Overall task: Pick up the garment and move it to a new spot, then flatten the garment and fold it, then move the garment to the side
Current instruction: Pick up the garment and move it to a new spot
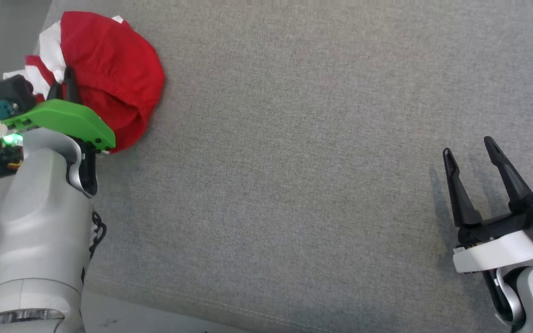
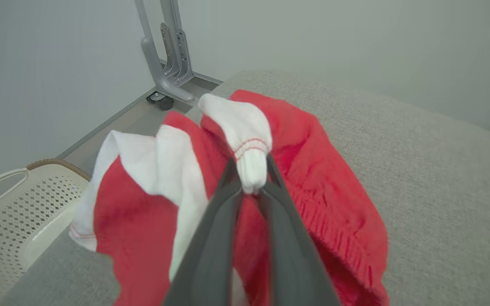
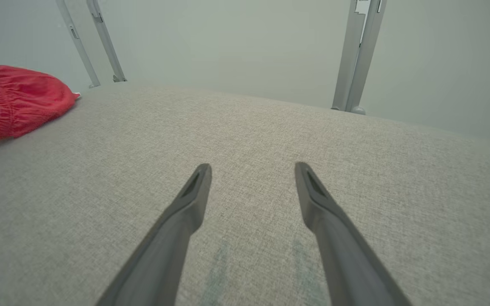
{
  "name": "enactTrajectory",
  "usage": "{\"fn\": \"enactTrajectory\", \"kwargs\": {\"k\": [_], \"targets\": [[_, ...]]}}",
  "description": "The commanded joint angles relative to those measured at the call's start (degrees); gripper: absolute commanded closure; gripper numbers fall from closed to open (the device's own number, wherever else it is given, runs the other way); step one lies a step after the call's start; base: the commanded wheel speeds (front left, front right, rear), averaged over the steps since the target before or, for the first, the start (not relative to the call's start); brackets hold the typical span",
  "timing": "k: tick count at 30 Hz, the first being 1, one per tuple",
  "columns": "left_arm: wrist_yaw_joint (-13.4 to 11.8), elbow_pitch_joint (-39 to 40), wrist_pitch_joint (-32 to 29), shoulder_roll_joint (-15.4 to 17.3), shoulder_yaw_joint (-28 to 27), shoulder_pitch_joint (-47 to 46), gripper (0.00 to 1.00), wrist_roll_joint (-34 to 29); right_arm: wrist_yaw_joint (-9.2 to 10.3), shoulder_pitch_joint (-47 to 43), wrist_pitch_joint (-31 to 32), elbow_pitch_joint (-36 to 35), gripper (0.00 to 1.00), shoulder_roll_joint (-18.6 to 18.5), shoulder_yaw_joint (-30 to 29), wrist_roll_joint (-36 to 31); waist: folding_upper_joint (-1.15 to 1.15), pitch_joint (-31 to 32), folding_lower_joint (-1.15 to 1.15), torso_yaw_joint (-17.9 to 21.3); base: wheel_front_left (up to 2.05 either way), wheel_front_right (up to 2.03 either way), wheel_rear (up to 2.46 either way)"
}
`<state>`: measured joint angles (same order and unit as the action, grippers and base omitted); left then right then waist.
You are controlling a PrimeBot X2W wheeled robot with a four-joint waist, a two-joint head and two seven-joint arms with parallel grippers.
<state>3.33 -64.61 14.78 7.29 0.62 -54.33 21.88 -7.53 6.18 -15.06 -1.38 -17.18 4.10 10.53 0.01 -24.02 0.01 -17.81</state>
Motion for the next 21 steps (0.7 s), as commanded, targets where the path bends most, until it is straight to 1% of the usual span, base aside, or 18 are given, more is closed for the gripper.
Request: {"fn": "enactTrajectory", "kwargs": {"k": [1, 6, 9, 11, 12, 15, 21], "targets": [[0.2, 1.3, 0.5, 0.7, 0.2, 0.5, 1.00, -0.6, 0.07, 0.3, -0.2, 0.2, 0.00, 0.3, 0.1, 0.4, -0.01, 2.8, -0.01, 1.1, 0.00, 0.00, 0.00], [0.7, 12.7, 0.4, 2.1, 1.0, 4.5, 1.00, -4.1, 0.07, -0.3, -0.2, 1.3, 0.00, 3.6, 1.2, 0.7, -0.01, 8.2, -0.01, 3.7, 0.00, 0.00, 0.00], [1.5, 16.7, 0.4, 2.4, 2.2, 6.0, 1.00, -5.5, 0.07, -1.7, -0.2, 1.8, 0.00, 5.6, 1.5, 1.0, -0.01, 11.4, -0.01, 6.0, 0.00, 0.00, 0.00], [2.2, 18.6, 0.4, 2.6, 2.7, 7.0, 1.00, -5.4, 0.07, -2.2, -0.2, 2.0, 0.00, 6.7, 1.8, 1.3, -0.01, 13.7, -0.01, 8.1, 0.00, 0.00, 0.00], [2.6, 19.4, 0.3, 2.1, 2.7, 7.3, 1.00, -4.4, 0.07, -2.6, -0.2, 2.0, 0.00, 7.2, 1.8, 1.2, -0.01, 14.7, -0.01, 9.2, 0.00, 0.00, 0.00], [3.5, 22.4, -1.2, 2.0, 4.2, 8.2, 1.00, -3.2, 0.07, -3.8, -0.2, 2.4, 0.00, 8.8, 1.4, 1.3, -0.01, 17.1, -0.01, 12.7, 0.00, 0.00, 0.00], [4.1, 30.1, -4.6, 1.4, 8.8, 11.2, 1.00, -2.2, 0.08, -4.7, -0.2, 2.2, 0.00, 10.2, 0.9, 1.4, -0.01, 19.1, -0.01, 20.3, 0.00, 0.00, 0.00]]}}
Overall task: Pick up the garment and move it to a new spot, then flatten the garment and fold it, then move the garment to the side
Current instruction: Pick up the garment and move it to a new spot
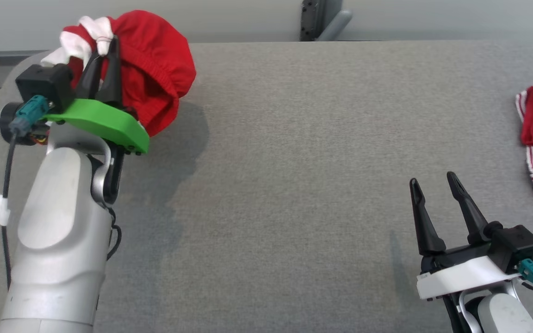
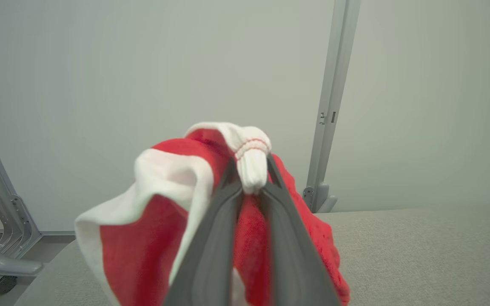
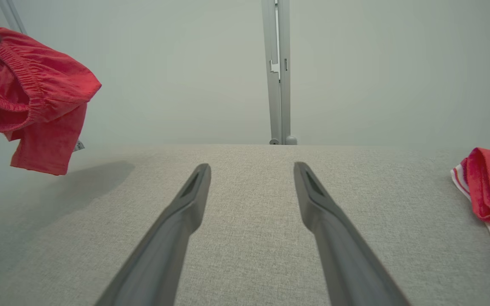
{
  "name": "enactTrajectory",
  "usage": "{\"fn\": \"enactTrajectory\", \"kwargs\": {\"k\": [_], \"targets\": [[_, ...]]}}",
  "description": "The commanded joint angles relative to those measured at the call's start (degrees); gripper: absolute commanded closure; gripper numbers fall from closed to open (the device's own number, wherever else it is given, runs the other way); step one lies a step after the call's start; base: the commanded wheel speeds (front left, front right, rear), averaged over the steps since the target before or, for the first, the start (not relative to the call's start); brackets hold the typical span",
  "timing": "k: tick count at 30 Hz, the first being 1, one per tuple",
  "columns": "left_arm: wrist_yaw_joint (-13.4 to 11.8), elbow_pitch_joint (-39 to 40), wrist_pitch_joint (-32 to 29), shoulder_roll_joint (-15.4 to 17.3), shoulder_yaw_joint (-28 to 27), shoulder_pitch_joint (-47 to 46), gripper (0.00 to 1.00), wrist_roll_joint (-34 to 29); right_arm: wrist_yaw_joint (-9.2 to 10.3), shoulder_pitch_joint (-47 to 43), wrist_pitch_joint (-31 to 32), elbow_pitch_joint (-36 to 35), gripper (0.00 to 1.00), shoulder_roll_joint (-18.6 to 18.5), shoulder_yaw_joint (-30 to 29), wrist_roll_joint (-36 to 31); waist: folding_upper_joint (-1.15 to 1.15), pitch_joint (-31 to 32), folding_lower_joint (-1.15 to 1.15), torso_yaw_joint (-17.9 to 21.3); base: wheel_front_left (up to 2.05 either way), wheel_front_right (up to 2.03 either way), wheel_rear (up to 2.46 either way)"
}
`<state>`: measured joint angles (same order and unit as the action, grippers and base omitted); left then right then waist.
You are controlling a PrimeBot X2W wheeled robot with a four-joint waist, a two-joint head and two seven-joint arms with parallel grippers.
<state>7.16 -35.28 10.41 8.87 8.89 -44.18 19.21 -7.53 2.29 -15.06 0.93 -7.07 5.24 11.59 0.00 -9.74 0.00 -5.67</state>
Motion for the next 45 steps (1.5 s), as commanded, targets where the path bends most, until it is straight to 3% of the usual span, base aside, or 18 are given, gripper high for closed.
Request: {"fn": "enactTrajectory", "kwargs": {"k": [1, 8, 17, 21, 30, 31, 32, 33, 37, 45], "targets": [[0.3, 2.2, -0.6, -0.2, 1.5, 1.6, 1.00, 0.4, 0.07, -0.8, -0.2, -0.2, 0.00, 0.2, -0.4, 0.4, 0.00, 4.8, 0.00, 9.4, 0.00, 0.00, 0.00], [0.4, 9.6, -1.3, -0.7, 10.7, 4.5, 1.00, -1.0, 0.07, -0.3, -0.2, -0.7, 0.00, 0.9, -1.7, 0.5, 0.00, 3.5, 0.00, 16.5, 0.00, 0.00, 0.00], [0.3, 8.8, 0.3, 3.2, 28.6, 7.2, 1.00, -4.9, 0.07, 1.8, -0.2, -1.4, 0.00, 2.6, -1.5, 0.8, 0.00, -1.5, 0.00, 22.0, 0.00, 0.00, 0.00], [0.3, 4.5, 0.7, 5.6, 34.6, 7.2, 1.00, -4.8, 0.07, 2.5, -0.2, -1.7, 0.00, 3.2, -1.5, 0.8, 0.00, -3.8, 0.00, 22.5, 0.00, 0.00, 0.00], [-0.2, -5.9, 2.6, 5.3, 37.2, 5.7, 1.00, -3.4, 0.07, 3.2, -0.2, -1.4, 0.00, 3.6, -1.4, 0.5, 0.00, -4.9, 0.00, 20.1, 0.00, 0.00, 0.00], [-0.7, -6.7, 2.8, 4.9, 37.0, 5.5, 0.70, -3.4, 0.07, 3.1, -0.2, -1.4, 0.00, 3.5, -1.5, 0.4, 0.00, -4.6, 0.00, 19.5, 0.00, 0.00, 0.00], [-1.4, -7.3, 3.2, 4.6, 36.6, 5.4, 0.08, -3.2, 0.07, 3.1, -0.2, -1.4, 0.00, 3.3, -1.5, 0.4, 0.00, -4.2, 0.00, 18.8, 0.00, 0.00, 0.00], [-2.0, -7.7, 3.5, 4.0, 36.3, 5.3, 0.00, -2.9, 0.07, 2.8, -0.2, -1.4, 0.00, 3.1, -1.8, 0.4, 0.00, -3.5, 0.00, 17.8, 0.00, 0.00, 0.00], [-3.6, -7.5, 4.4, 2.3, 33.9, 7.5, 0.00, -0.5, 0.07, 1.5, -0.2, -1.4, 0.00, 2.2, -1.9, 0.4, 0.00, -0.9, 0.00, 14.0, 0.00, 0.00, 0.00], [-7.5, -1.4, 4.8, 2.0, 26.1, 15.8, 0.00, 5.3, 0.07, -0.8, -0.2, -0.9, 0.00, 1.1, -1.0, 0.9, 0.00, 4.5, 0.00, 6.2, 0.00, 0.00, 0.00]]}}
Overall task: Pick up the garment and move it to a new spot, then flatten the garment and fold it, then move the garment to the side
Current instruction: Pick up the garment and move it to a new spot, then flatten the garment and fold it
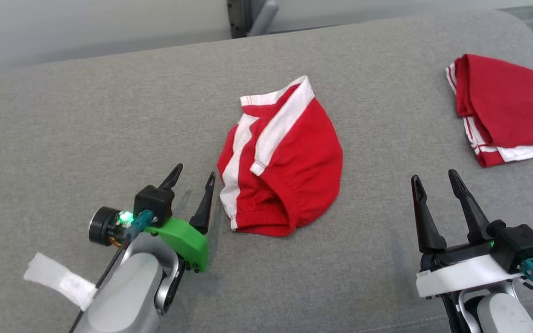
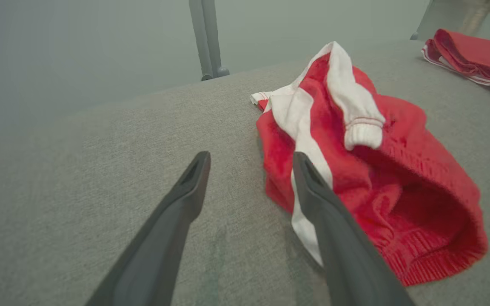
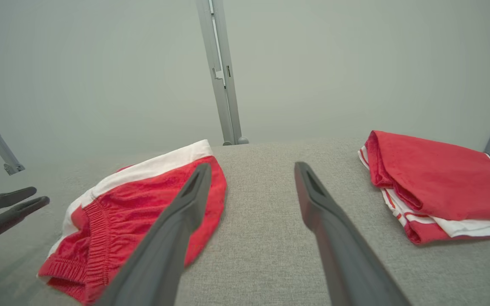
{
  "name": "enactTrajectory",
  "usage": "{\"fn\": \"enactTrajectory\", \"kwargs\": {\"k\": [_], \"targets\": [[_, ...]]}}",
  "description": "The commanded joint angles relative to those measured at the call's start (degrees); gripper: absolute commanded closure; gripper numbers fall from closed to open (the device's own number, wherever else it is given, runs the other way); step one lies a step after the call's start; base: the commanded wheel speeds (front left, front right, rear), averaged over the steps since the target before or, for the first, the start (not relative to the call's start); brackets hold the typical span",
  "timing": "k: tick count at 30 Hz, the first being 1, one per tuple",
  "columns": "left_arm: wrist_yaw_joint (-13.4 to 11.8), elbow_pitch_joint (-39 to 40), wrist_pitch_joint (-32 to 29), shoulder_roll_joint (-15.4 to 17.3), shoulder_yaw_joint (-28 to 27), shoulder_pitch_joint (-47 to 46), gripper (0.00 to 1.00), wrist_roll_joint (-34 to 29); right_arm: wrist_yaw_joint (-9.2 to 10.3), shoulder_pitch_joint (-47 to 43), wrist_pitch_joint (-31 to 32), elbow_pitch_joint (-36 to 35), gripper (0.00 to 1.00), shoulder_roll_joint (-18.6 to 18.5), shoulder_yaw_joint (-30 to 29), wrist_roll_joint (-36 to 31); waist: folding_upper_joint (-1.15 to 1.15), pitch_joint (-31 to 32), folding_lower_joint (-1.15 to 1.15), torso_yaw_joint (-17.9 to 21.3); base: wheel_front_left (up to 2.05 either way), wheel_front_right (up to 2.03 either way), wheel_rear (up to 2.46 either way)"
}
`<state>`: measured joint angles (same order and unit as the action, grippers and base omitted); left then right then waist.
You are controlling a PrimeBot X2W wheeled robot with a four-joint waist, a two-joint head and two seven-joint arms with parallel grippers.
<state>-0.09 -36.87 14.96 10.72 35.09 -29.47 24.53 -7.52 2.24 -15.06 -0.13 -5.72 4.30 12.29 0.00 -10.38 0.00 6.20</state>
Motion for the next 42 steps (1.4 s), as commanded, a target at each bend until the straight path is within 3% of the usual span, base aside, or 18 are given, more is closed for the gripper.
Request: {"fn": "enactTrajectory", "kwargs": {"k": [1, 10, 20, 30, 42], "targets": [[-0.8, 1.7, 0.2, 0.1, -1.6, 2.7, 0.00, 0.9, 0.06, -1.0, -0.2, 0.2, 0.00, -0.2, 0.0, 0.3, 0.00, 5.8, 0.00, -6.5, 0.00, 0.00, 0.00], [-4.6, 18.9, 0.2, -2.3, -16.4, 18.9, 0.00, 1.5, 0.06, -3.4, -0.2, 0.6, 0.00, 0.3, 0.7, 0.6, 0.00, 9.5, 0.00, -11.3, 0.00, 0.00, 0.00], [-1.0, 31.1, 0.2, -7.1, -26.7, 32.3, 0.00, -6.2, 0.06, -6.1, -0.2, 0.9, 0.00, 1.2, 0.3, 1.0, 0.00, 11.6, 0.00, -11.9, 0.00, 0.00, 0.00], [-1.5, 34.9, 0.2, -7.8, -27.7, 38.5, 0.00, -9.0, 0.06, -8.9, -0.2, 0.8, 0.00, 1.1, 0.3, -0.1, 0.00, 12.3, 0.00, -11.0, 0.00, 0.00, 0.00], [-1.4, 35.8, 0.2, -7.8, -26.7, 38.1, 0.00, -12.2, 0.06, -9.2, -0.2, 0.5, 0.00, 1.0, 0.2, -0.9, 0.00, 11.8, 0.00, -9.6, 0.00, 0.00, 0.00]]}}
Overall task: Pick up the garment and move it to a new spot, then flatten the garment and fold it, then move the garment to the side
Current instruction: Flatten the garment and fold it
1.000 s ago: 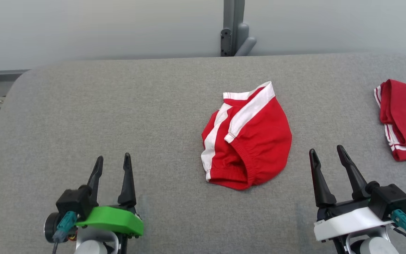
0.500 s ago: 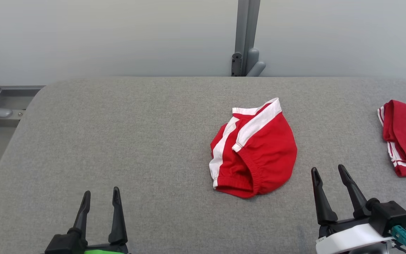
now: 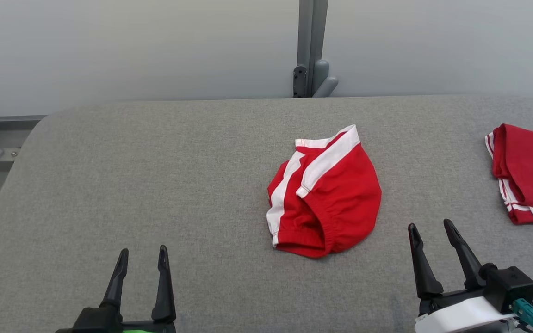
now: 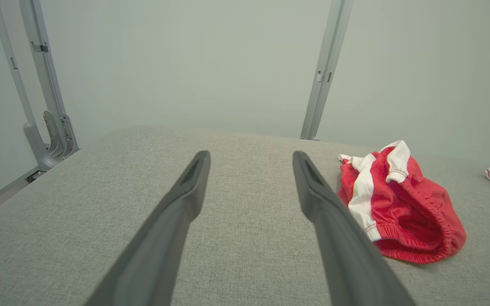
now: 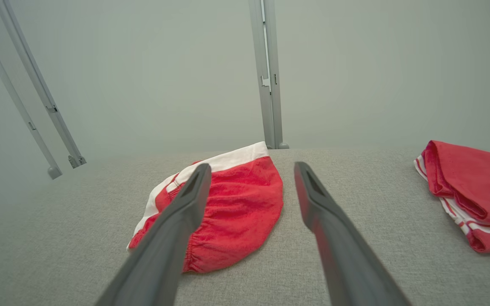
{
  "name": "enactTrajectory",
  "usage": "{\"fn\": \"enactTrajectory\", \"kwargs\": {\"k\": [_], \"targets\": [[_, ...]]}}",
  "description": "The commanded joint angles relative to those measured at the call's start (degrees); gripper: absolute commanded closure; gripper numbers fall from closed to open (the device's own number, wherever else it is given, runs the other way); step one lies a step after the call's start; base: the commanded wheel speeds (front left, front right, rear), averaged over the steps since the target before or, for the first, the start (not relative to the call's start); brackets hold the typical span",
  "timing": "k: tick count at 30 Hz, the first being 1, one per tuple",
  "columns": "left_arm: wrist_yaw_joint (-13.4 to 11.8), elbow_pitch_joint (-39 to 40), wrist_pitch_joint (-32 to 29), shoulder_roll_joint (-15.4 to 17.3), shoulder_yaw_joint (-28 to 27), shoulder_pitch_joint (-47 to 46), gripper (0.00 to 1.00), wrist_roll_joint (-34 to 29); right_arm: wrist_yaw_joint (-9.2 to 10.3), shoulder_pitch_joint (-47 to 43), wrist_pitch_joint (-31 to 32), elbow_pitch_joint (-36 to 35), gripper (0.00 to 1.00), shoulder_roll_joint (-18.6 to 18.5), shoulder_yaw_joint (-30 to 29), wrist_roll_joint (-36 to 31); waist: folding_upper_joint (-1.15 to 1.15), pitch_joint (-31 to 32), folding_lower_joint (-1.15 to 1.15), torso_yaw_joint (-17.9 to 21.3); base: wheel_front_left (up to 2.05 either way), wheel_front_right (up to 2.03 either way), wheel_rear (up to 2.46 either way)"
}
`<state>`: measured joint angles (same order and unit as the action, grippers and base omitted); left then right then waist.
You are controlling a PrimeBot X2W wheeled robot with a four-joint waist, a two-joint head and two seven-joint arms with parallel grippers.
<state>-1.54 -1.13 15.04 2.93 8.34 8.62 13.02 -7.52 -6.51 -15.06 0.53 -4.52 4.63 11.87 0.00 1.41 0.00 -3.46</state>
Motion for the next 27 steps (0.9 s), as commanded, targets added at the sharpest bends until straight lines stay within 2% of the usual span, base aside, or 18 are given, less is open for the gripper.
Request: {"fn": "enactTrajectory", "kwargs": {"k": [1, 17, 27], "targets": [[0.0, 0.1, 0.1, 0.0, 0.2, -0.1, 0.00, -0.8, 0.06, -0.4, -0.2, -0.2, 0.00, -0.2, -0.3, -0.5, 0.00, 0.0, 0.00, 0.1, 0.00, 0.00, 0.00], [-0.5, -0.2, 0.1, 0.0, 0.8, -0.6, 0.00, -1.0, 0.06, -0.4, -0.2, -0.1, 0.00, 0.3, -0.9, -0.4, 0.00, 0.0, 0.00, 0.5, 0.00, 0.00, 0.00], [0.6, -1.4, 0.1, 0.0, 2.4, -2.0, 0.00, -1.3, 0.06, -0.1, -0.2, 0.0, 0.00, 0.4, -1.1, -0.5, 0.00, -0.9, 0.00, 0.5, 0.00, 0.00, 0.00]]}}
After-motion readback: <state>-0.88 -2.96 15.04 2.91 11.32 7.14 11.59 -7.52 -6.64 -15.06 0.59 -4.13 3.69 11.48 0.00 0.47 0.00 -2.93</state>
